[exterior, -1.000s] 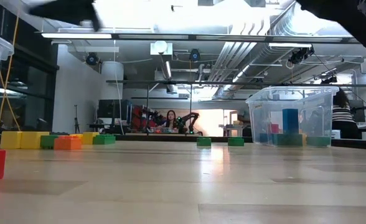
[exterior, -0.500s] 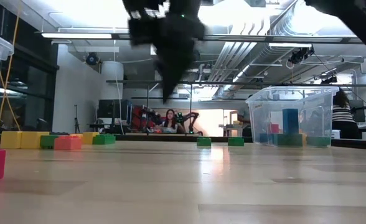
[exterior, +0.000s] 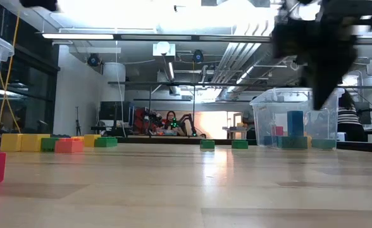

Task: Sort blocks by size
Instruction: Move the left transparent bin to the right

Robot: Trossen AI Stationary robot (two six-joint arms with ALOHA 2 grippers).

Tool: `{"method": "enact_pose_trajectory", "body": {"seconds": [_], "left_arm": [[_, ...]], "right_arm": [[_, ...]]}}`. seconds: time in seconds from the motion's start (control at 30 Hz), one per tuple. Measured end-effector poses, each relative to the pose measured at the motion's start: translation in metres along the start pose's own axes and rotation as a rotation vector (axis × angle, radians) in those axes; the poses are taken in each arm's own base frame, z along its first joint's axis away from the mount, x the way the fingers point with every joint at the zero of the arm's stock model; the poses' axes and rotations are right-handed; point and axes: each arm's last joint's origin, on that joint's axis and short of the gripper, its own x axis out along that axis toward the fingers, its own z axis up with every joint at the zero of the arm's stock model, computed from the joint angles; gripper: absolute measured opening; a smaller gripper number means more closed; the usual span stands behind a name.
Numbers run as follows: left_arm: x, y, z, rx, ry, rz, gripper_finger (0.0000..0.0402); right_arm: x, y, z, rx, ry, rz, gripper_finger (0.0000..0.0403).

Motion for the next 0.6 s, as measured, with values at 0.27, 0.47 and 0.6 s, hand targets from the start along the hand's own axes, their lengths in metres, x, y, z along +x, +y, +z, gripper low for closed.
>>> {"method": "enact_pose_trajectory", "body": {"seconds": [0.27,0.47,0.6], "left_arm": [[0.016,-0.032,-0.039,0.184,0.412,0.224,0.0078],[0.036,-0.047,-0.081,0.281,0.534,0.307,0.0010],[0.060,-0.048,-0.094,0.287,0.526,0.272,0.0003]], "right_arm": [[-0.011,-0.019,-0.048,0.326,-0.265,0.100,0.0003],[-0.010,-0.018,-0.054,0.298,-0.285,0.101,0.0002],[-0.010,-0.018,-0.054,0.289,-0.304,0.080,0.0002]]}}
